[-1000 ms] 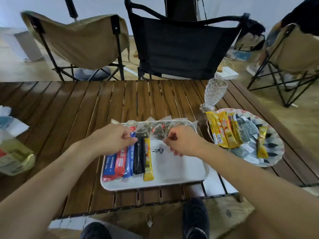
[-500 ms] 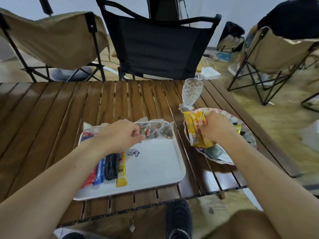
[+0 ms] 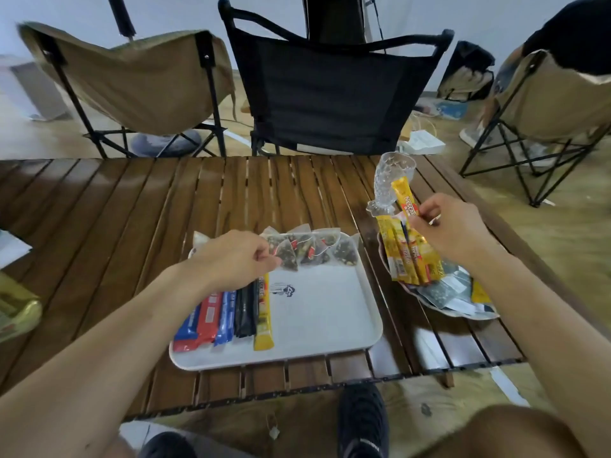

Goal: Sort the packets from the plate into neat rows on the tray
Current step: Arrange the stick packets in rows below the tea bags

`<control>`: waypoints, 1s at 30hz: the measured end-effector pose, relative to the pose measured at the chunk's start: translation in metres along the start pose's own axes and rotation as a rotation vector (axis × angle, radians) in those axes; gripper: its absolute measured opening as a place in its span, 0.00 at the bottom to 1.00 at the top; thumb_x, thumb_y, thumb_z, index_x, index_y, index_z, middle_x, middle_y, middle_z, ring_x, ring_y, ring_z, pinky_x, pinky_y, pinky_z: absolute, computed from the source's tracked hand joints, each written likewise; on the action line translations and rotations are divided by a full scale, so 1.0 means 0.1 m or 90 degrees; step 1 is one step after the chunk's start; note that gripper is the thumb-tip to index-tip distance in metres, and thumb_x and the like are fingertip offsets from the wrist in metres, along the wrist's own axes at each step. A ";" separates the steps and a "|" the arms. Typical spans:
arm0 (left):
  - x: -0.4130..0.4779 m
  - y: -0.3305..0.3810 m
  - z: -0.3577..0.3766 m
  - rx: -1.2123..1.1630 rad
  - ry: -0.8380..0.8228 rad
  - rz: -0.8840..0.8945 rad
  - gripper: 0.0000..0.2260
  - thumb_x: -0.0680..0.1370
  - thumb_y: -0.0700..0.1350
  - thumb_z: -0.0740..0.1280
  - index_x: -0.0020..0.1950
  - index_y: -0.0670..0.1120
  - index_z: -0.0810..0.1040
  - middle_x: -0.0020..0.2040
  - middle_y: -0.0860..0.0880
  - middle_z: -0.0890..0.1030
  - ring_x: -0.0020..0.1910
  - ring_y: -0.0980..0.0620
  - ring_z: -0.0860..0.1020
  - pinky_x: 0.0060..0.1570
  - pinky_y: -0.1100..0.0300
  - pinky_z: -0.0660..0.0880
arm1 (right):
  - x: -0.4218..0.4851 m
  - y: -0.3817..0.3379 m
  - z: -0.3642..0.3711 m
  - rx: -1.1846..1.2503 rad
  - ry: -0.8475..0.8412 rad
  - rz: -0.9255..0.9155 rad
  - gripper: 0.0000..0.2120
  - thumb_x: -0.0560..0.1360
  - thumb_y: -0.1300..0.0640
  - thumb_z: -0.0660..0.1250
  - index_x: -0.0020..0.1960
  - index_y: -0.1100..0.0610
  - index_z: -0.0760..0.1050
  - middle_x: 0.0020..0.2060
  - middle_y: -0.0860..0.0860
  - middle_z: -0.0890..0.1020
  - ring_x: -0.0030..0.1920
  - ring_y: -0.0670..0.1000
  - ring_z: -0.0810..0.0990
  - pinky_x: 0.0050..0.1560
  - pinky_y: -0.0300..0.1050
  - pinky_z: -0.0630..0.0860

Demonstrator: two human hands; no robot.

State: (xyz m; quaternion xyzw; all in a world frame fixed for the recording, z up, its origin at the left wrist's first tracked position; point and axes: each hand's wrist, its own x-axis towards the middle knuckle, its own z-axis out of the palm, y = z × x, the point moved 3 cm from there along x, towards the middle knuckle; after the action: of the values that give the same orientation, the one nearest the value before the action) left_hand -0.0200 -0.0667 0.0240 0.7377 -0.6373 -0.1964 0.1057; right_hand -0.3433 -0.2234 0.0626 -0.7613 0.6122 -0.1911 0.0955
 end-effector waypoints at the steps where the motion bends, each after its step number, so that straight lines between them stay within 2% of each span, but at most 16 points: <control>1: -0.03 -0.04 -0.02 -0.001 0.001 -0.003 0.21 0.82 0.61 0.66 0.41 0.46 0.77 0.36 0.50 0.80 0.35 0.51 0.77 0.36 0.55 0.72 | -0.02 -0.10 0.00 0.024 0.006 -0.028 0.11 0.78 0.47 0.71 0.55 0.52 0.78 0.45 0.46 0.81 0.45 0.51 0.81 0.49 0.46 0.77; 4: -0.10 -0.18 -0.07 -0.004 0.007 -0.015 0.21 0.82 0.62 0.66 0.39 0.46 0.76 0.38 0.51 0.81 0.36 0.52 0.79 0.35 0.57 0.69 | -0.16 -0.45 0.12 0.098 -0.018 -0.098 0.12 0.79 0.50 0.71 0.60 0.52 0.78 0.47 0.47 0.81 0.47 0.50 0.80 0.50 0.44 0.73; 7: -0.15 -0.31 -0.12 -0.004 0.003 -0.036 0.20 0.81 0.62 0.66 0.42 0.46 0.78 0.41 0.52 0.83 0.40 0.53 0.83 0.39 0.53 0.78 | -0.31 -0.77 0.33 0.115 -0.104 -0.166 0.10 0.79 0.49 0.71 0.57 0.52 0.79 0.45 0.44 0.82 0.44 0.43 0.79 0.43 0.38 0.73; 8: -0.16 -0.35 -0.12 -0.007 -0.003 -0.042 0.20 0.81 0.62 0.67 0.42 0.47 0.78 0.41 0.52 0.83 0.41 0.54 0.83 0.42 0.52 0.80 | -0.37 -0.87 0.41 0.118 -0.145 -0.177 0.09 0.79 0.48 0.71 0.55 0.52 0.80 0.45 0.44 0.82 0.44 0.42 0.80 0.43 0.38 0.75; 11: -0.21 -0.48 -0.13 0.001 -0.016 -0.055 0.19 0.81 0.64 0.67 0.42 0.49 0.77 0.41 0.53 0.85 0.42 0.56 0.84 0.44 0.52 0.83 | -0.53 -1.08 0.70 0.165 -0.316 -0.158 0.12 0.77 0.49 0.74 0.54 0.57 0.83 0.44 0.53 0.87 0.42 0.48 0.86 0.46 0.50 0.85; 13: -0.24 -0.56 -0.13 0.003 -0.026 -0.063 0.19 0.80 0.65 0.67 0.42 0.50 0.77 0.44 0.54 0.86 0.43 0.56 0.85 0.47 0.51 0.85 | -0.68 -1.18 0.87 0.189 -0.438 -0.127 0.11 0.77 0.54 0.75 0.53 0.62 0.82 0.45 0.59 0.87 0.38 0.50 0.86 0.44 0.50 0.84; 15: -0.26 -0.62 -0.14 -0.001 -0.034 -0.064 0.18 0.80 0.64 0.67 0.44 0.50 0.78 0.45 0.54 0.86 0.44 0.57 0.86 0.48 0.51 0.85 | -0.79 -1.23 1.00 0.183 -0.507 -0.088 0.11 0.77 0.56 0.75 0.54 0.63 0.82 0.46 0.61 0.87 0.38 0.52 0.85 0.43 0.49 0.84; 18: -0.29 -0.69 -0.14 -0.035 -0.049 -0.070 0.16 0.80 0.63 0.68 0.46 0.51 0.79 0.46 0.55 0.86 0.46 0.57 0.86 0.48 0.54 0.85 | -0.87 -1.26 1.12 0.191 -0.540 -0.037 0.13 0.77 0.57 0.75 0.56 0.66 0.81 0.43 0.63 0.87 0.35 0.53 0.85 0.37 0.44 0.84; 22: -0.30 -0.77 -0.13 -0.049 -0.057 -0.075 0.16 0.80 0.64 0.68 0.45 0.52 0.78 0.47 0.56 0.86 0.48 0.57 0.86 0.49 0.54 0.85 | -0.89 -1.32 1.21 0.216 -0.544 0.024 0.15 0.80 0.55 0.72 0.53 0.69 0.80 0.35 0.60 0.84 0.34 0.56 0.84 0.35 0.46 0.83; 27: -0.29 -0.80 -0.12 -0.058 -0.056 -0.069 0.16 0.79 0.64 0.68 0.46 0.52 0.78 0.47 0.56 0.86 0.47 0.57 0.86 0.43 0.59 0.83 | -0.91 -1.40 1.25 0.230 -0.539 0.017 0.16 0.81 0.55 0.71 0.52 0.71 0.79 0.38 0.64 0.84 0.35 0.57 0.83 0.39 0.51 0.83; 30: -0.28 -0.80 -0.11 -0.068 -0.063 -0.067 0.15 0.79 0.64 0.68 0.47 0.52 0.78 0.47 0.57 0.86 0.48 0.57 0.86 0.45 0.59 0.84 | -0.94 -1.44 1.27 0.250 -0.538 0.006 0.16 0.81 0.55 0.70 0.54 0.70 0.77 0.37 0.63 0.84 0.32 0.55 0.81 0.33 0.47 0.81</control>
State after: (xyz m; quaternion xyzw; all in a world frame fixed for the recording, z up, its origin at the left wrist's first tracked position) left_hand 0.0534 -0.0270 0.0053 0.7527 -0.5909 -0.2715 0.1028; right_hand -0.1794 -0.1101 -0.0143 -0.7370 0.4757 0.0241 0.4796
